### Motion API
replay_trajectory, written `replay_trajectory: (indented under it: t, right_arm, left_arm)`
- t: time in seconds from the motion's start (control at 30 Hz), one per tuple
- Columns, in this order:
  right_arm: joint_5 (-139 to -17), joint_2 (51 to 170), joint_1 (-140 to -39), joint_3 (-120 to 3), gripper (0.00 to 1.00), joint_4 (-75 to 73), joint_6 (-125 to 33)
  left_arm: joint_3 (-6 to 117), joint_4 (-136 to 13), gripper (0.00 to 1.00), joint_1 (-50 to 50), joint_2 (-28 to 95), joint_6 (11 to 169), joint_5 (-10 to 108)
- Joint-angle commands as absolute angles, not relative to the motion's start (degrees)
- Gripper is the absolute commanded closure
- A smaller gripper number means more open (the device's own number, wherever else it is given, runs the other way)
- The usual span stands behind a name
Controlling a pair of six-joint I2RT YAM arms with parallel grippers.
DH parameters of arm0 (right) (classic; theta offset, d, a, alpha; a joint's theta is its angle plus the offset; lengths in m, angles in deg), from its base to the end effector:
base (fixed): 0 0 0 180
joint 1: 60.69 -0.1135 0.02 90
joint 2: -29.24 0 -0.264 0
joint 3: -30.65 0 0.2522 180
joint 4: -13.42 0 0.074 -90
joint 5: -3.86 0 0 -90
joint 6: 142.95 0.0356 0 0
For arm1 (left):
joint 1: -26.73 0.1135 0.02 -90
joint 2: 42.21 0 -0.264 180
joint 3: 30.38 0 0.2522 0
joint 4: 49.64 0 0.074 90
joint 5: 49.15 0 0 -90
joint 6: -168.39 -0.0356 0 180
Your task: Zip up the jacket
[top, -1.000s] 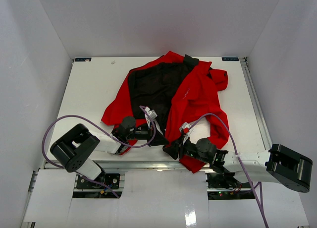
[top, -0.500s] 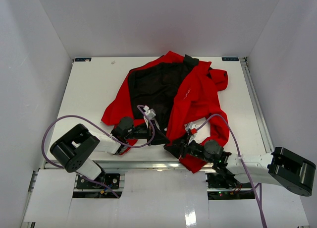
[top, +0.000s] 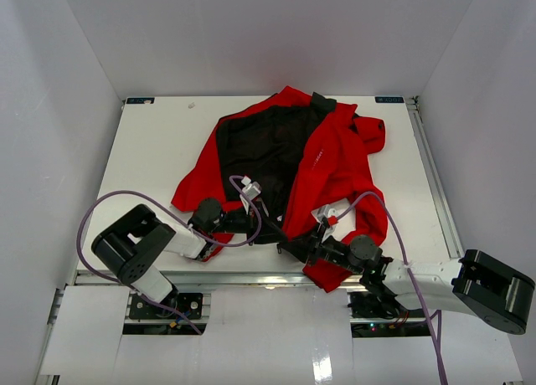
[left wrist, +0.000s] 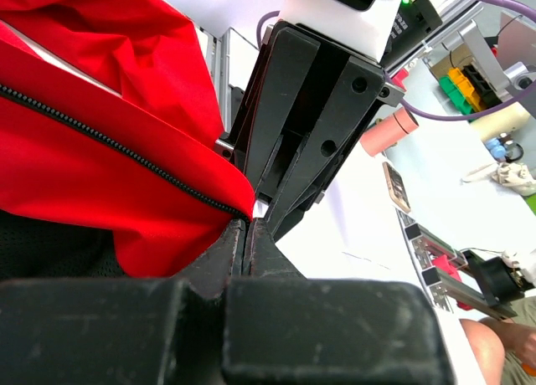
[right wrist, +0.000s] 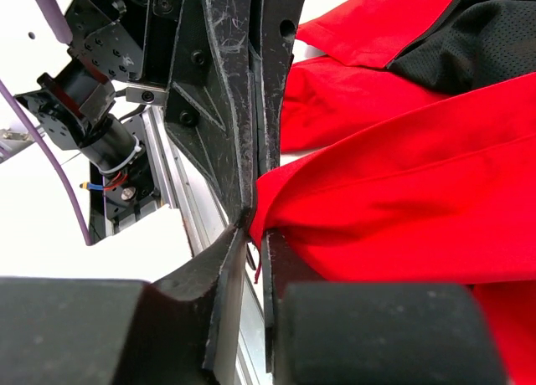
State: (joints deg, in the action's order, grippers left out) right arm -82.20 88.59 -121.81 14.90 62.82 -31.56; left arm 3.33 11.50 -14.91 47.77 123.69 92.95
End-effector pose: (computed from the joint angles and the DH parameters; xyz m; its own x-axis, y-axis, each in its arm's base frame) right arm 0.0833 0.1562 0.1778 -0.2852 0.2363 -0.9289 -0.8619 0.3606 0.3564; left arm 0.1723 -0.1907 0.1759 -0.6631 0.0053 -0.7485 0.7455 -0.0846 -0.6611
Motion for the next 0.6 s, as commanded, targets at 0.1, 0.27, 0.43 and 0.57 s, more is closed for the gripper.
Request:
replay_trajectory:
  t: [0.1,0.27,0.43,0.57]
  right_arm:
    - [-80.3,87.7,-121.9,22.2,0.92,70.3,-32.7]
    - [-79.6,87.1,-121.9,22.5,0.92,70.5,-33.0]
    - [-80.4,86.6,-121.9,22.4,0.92,69.3,-33.2]
    - [-80.8,86.3,-121.9,22.7,0.92,69.2,-33.3]
  left_arm:
    - [3.8,18.8,1.00,-15.7,49.8,126.9,96.1]
    - [4.4,17.4,1.00,-15.7,50.1,126.6,95.7]
    - [5.9,7.6,0.72,-14.1,46.5,123.7,94.3]
    - [8.0,-15.2,0.50,-12.0,37.8,115.2,87.0]
